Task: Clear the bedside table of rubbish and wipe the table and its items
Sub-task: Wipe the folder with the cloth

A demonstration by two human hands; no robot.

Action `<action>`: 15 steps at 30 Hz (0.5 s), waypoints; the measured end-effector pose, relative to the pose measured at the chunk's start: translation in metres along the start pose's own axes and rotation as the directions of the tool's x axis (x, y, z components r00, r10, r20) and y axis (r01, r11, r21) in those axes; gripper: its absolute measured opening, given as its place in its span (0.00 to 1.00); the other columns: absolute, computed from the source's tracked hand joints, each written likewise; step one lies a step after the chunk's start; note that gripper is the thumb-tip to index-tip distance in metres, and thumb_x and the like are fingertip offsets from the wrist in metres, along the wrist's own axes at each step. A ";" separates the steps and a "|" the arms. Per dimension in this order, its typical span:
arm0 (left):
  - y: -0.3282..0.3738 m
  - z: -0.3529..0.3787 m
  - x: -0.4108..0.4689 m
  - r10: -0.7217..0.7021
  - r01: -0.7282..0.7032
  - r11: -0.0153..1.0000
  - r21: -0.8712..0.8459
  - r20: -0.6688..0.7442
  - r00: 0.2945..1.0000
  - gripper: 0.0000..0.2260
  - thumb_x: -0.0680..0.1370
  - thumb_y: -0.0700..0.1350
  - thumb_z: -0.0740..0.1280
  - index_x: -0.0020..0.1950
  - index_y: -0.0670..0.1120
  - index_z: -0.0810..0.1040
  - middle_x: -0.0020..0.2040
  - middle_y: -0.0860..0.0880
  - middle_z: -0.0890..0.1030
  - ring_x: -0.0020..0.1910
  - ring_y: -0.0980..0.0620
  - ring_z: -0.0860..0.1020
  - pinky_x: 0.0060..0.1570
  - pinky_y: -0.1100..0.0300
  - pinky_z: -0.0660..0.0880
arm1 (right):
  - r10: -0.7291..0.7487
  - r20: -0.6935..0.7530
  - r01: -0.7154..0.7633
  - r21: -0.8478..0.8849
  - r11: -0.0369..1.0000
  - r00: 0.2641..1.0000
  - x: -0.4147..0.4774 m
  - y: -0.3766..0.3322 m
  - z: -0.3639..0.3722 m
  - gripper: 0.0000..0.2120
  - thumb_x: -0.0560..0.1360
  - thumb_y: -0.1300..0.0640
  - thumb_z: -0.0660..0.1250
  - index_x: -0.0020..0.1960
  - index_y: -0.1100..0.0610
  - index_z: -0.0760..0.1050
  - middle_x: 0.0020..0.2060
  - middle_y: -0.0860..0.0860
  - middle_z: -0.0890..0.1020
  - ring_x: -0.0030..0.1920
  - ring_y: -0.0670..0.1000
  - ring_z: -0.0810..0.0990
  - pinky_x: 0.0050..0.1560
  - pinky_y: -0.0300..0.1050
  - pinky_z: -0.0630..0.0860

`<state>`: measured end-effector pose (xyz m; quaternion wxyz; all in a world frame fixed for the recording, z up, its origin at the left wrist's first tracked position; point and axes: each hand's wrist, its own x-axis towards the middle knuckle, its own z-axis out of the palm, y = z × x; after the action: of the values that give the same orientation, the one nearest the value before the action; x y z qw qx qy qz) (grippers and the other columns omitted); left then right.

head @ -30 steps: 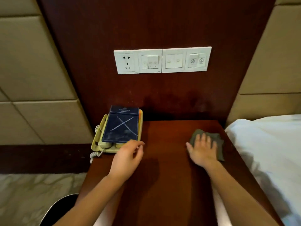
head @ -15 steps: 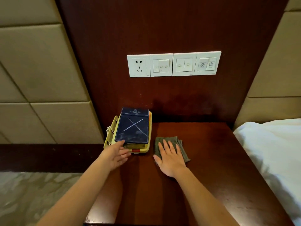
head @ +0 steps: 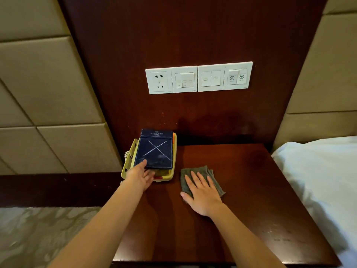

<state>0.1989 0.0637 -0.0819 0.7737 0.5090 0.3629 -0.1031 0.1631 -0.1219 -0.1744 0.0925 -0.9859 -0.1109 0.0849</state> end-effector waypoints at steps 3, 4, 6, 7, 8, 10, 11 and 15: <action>0.001 0.007 0.000 0.069 -0.071 0.993 -0.095 -0.019 0.997 0.17 0.81 0.41 0.59 0.71 0.42 0.67 0.69 0.42 0.72 0.65 0.44 0.74 0.60 0.55 0.71 | -0.003 -0.014 0.003 0.005 1.000 1.000 -0.010 0.000 0.002 0.52 0.56 0.30 0.21 0.78 0.48 0.39 0.77 0.49 0.40 0.76 0.50 0.37 0.73 0.52 0.34; 0.001 0.010 0.000 0.122 -0.125 0.984 -0.128 -0.027 0.992 0.16 0.81 0.38 0.58 0.70 0.41 0.67 0.69 0.41 0.72 0.65 0.42 0.74 0.62 0.53 0.71 | 0.000 -0.014 0.000 0.000 1.000 1.000 -0.013 0.001 0.003 0.52 0.56 0.31 0.21 0.78 0.48 0.40 0.77 0.48 0.40 0.76 0.50 0.37 0.73 0.52 0.34; -0.003 0.016 -0.008 0.245 -0.245 0.956 -0.162 -0.023 0.969 0.12 0.81 0.35 0.58 0.65 0.41 0.68 0.66 0.39 0.73 0.64 0.40 0.74 0.63 0.49 0.72 | -0.001 -0.026 0.001 0.001 1.000 1.000 -0.020 0.003 0.003 0.51 0.58 0.33 0.20 0.78 0.48 0.42 0.78 0.48 0.43 0.77 0.49 0.39 0.74 0.51 0.35; -0.006 0.016 -0.016 0.286 -0.283 0.944 -0.172 -0.008 0.958 0.11 0.81 0.35 0.58 0.62 0.42 0.69 0.64 0.39 0.74 0.64 0.40 0.74 0.63 0.50 0.72 | -0.007 -0.038 0.007 0.002 1.000 0.999 -0.024 0.004 0.004 0.47 0.63 0.34 0.22 0.78 0.48 0.44 0.78 0.47 0.45 0.77 0.49 0.40 0.74 0.50 0.37; -0.010 0.015 -0.023 0.308 -0.300 0.934 -0.194 0.013 0.951 0.09 0.81 0.34 0.58 0.60 0.42 0.69 0.63 0.39 0.74 0.63 0.40 0.74 0.61 0.51 0.73 | -0.010 -0.059 0.010 0.002 1.000 0.998 -0.030 0.006 0.004 0.41 0.70 0.35 0.26 0.78 0.49 0.47 0.78 0.47 0.47 0.77 0.48 0.43 0.74 0.50 0.38; -0.019 0.008 -0.041 0.326 -0.300 0.924 -0.238 0.080 0.942 0.04 0.81 0.35 0.59 0.54 0.42 0.69 0.59 0.40 0.74 0.61 0.43 0.74 0.59 0.52 0.72 | -0.004 -0.093 0.005 0.019 1.000 0.996 -0.044 0.008 0.002 0.30 0.79 0.41 0.34 0.77 0.49 0.52 0.77 0.46 0.53 0.77 0.47 0.47 0.75 0.48 0.41; -0.025 0.002 -0.052 0.338 -0.304 0.922 -0.241 0.112 0.934 0.04 0.81 0.35 0.58 0.52 0.42 0.69 0.58 0.41 0.74 0.60 0.43 0.74 0.60 0.51 0.72 | -0.007 -0.100 0.009 0.021 1.000 0.995 -0.054 0.009 0.000 0.28 0.81 0.44 0.36 0.77 0.49 0.54 0.77 0.46 0.55 0.77 0.46 0.49 0.75 0.47 0.42; -0.051 -0.024 -0.089 0.364 -0.296 0.911 -0.287 0.225 0.904 0.09 0.81 0.35 0.58 0.59 0.43 0.70 0.58 0.43 0.76 0.55 0.45 0.77 0.60 0.49 0.72 | 0.006 -0.113 0.004 0.093 0.996 0.994 -0.098 0.022 -0.006 0.20 0.84 0.54 0.48 0.74 0.53 0.62 0.74 0.49 0.64 0.75 0.48 0.58 0.74 0.44 0.51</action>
<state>0.0971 0.0421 -0.0645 0.8795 0.4443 0.1702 0.0069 0.0748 -0.1668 -0.1591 0.1444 -0.9838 -0.1008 0.0339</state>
